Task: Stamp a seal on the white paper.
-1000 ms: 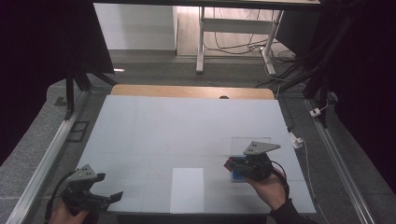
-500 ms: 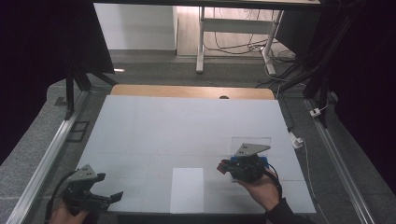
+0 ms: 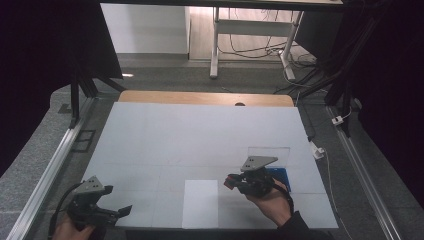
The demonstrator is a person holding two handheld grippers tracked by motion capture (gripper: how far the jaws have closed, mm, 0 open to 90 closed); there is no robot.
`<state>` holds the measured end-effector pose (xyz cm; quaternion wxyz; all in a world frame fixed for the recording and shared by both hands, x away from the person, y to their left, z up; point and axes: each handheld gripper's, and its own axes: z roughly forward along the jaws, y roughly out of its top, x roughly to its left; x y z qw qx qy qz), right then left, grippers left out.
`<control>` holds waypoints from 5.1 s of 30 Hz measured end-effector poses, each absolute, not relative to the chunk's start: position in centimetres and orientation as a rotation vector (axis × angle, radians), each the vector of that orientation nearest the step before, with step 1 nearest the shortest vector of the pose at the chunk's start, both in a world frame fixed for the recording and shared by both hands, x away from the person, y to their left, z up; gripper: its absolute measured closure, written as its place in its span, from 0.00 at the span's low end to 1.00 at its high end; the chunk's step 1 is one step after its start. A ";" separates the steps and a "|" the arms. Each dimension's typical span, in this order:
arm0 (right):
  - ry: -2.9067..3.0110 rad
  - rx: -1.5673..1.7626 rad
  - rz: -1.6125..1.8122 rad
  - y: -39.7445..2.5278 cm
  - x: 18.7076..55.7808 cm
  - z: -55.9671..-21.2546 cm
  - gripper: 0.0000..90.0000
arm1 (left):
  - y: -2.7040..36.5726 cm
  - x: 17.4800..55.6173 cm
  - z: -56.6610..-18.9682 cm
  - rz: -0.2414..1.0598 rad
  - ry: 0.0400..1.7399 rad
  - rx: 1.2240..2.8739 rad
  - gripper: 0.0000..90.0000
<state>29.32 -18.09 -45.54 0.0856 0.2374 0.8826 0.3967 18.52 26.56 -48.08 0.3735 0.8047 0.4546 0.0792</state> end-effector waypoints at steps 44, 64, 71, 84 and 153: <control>2.811 0.436 1.059 -10.2 29.1 -49.4 0.89 | 26.6 18.6 -48.1 0.189 1.163 2.060 0.02; 2.821 0.447 1.007 -9.6 29.1 -50.2 0.90 | 26.6 18.7 -48.1 0.185 1.164 2.067 0.02; 2.781 0.414 0.951 -9.1 28.1 -50.1 0.90 | 26.6 18.7 -48.1 0.182 1.162 2.067 0.02; 2.826 0.507 1.036 -9.8 29.1 -50.3 0.90 | 26.5 18.8 -48.1 0.180 1.161 2.068 0.02; 2.781 0.507 1.131 -11.6 29.2 -47.9 0.88 | 26.7 18.8 -48.1 0.168 1.152 2.061 0.02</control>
